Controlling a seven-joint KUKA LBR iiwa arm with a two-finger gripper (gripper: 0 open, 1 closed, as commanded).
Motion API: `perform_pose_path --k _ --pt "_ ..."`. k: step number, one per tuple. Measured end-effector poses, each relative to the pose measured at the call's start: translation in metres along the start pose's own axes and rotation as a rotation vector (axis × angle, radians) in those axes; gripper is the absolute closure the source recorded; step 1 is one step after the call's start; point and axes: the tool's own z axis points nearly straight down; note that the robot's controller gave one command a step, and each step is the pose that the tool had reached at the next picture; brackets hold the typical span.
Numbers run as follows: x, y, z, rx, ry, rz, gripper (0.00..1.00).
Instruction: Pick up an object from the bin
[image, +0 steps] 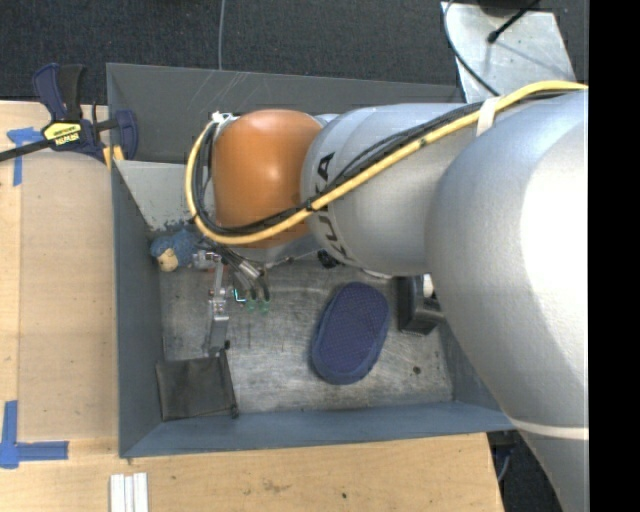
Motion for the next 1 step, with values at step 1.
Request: perform_pose_path --k 1 --pt "0.0536 -0.0514 0.0606 -0.003 -0.013 -0.100 0.00"
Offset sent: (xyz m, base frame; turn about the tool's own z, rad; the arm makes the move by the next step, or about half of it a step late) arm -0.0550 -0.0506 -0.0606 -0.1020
